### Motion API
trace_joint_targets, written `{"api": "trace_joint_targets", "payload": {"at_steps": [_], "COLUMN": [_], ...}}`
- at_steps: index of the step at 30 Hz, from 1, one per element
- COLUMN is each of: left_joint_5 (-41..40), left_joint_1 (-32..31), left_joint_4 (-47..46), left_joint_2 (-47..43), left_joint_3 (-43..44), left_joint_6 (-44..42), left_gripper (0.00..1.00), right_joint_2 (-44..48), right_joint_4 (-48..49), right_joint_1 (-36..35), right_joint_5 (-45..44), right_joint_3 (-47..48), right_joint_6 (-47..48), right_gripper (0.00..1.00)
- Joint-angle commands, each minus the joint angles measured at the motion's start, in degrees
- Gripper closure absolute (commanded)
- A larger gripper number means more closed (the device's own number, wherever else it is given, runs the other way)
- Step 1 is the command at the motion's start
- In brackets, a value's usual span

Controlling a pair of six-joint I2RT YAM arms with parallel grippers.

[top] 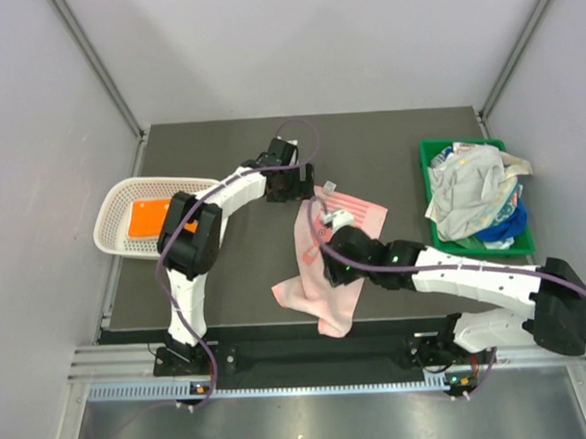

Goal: Fold and stack the towels
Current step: Move the towel to the center of the board, then flatten out the crumpled towel

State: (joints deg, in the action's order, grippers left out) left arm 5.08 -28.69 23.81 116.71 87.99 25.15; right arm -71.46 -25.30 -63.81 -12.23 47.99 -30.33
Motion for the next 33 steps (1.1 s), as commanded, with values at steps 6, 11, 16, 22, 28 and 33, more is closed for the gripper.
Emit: {"api": "trace_joint_targets", "payload": {"at_steps": [6, 11, 16, 22, 28, 33], "left_joint_5": [-1.9, -2.2, 0.0, 0.6, 0.7, 0.5], "left_joint_1": [-0.1, -0.1, -0.1, -1.0, -2.0, -2.1], "left_joint_4": [-2.5, -2.8, -3.1, -3.9, -3.7, -3.9], "left_joint_2": [7.0, 10.8, 13.6, 15.2, 17.0, 17.0], "left_joint_3": [7.6, 10.9, 11.9, 11.2, 11.0, 10.2], "left_joint_6": [-4.6, -6.6, -8.0, -9.1, -9.4, -9.1], "left_gripper": [0.15, 0.21, 0.30, 0.37, 0.40, 0.51], "right_joint_2": [4.3, -1.3, -8.6, -17.4, -22.3, -25.7], "right_joint_4": [1.5, 4.9, 8.8, 10.2, 11.7, 12.2], "right_joint_1": [25.7, 34.9, 43.1, 47.1, 47.2, 47.0], "right_joint_5": [-8.5, -8.9, -4.7, -2.7, -1.3, 0.9], "right_joint_3": [1.8, 4.0, 4.2, 8.2, 10.0, 10.9], "right_joint_6": [-0.2, 2.0, 3.3, 4.6, 4.8, 4.4], "right_gripper": [0.64, 0.66, 0.66, 0.61, 0.54, 0.53]}}
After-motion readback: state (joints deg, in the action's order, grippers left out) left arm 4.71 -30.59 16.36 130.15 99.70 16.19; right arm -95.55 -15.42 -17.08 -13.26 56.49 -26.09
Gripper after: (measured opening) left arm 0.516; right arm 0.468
